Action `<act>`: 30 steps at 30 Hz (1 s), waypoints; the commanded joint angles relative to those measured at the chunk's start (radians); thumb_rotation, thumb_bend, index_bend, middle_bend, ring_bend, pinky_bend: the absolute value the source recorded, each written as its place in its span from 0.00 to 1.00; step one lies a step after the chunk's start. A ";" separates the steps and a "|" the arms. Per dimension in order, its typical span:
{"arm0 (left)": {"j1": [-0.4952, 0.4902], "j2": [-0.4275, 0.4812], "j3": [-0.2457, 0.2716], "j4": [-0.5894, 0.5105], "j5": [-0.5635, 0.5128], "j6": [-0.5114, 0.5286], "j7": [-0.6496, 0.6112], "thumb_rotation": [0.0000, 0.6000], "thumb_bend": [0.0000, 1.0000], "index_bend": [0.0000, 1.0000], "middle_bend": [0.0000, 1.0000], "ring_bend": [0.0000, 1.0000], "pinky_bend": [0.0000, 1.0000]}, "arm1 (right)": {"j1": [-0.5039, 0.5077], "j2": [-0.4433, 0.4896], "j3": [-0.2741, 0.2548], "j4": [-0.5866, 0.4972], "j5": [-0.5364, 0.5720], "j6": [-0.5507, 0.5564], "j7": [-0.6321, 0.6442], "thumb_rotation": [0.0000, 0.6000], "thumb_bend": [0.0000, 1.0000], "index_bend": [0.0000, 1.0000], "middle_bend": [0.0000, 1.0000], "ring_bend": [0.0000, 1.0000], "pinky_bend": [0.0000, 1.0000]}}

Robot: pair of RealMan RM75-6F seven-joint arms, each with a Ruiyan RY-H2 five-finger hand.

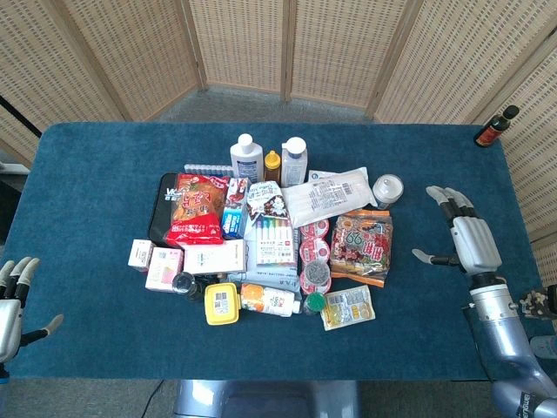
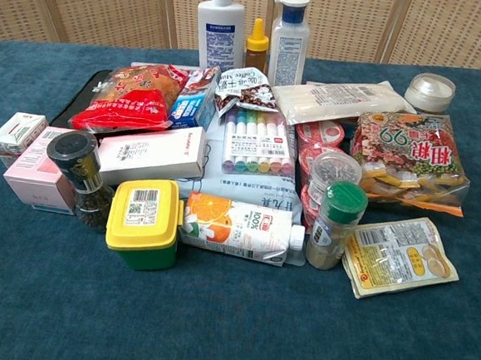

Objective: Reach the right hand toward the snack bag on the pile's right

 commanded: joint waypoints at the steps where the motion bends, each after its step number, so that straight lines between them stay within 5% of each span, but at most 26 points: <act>1: -0.001 -0.002 0.001 0.000 -0.002 -0.004 0.002 0.87 0.15 0.04 0.00 0.00 0.00 | 0.004 -0.006 -0.003 0.004 -0.001 -0.007 0.001 1.00 0.08 0.00 0.07 0.00 0.00; 12: 0.005 0.010 0.001 -0.009 0.003 0.013 0.000 0.87 0.15 0.04 0.00 0.00 0.00 | 0.013 0.001 -0.022 0.009 -0.029 -0.036 0.024 1.00 0.08 0.00 0.05 0.00 0.00; 30: 0.006 0.013 -0.003 -0.006 -0.009 0.011 -0.011 0.87 0.15 0.03 0.00 0.00 0.00 | 0.132 -0.007 -0.076 0.014 -0.069 -0.249 -0.049 1.00 0.08 0.00 0.00 0.00 0.00</act>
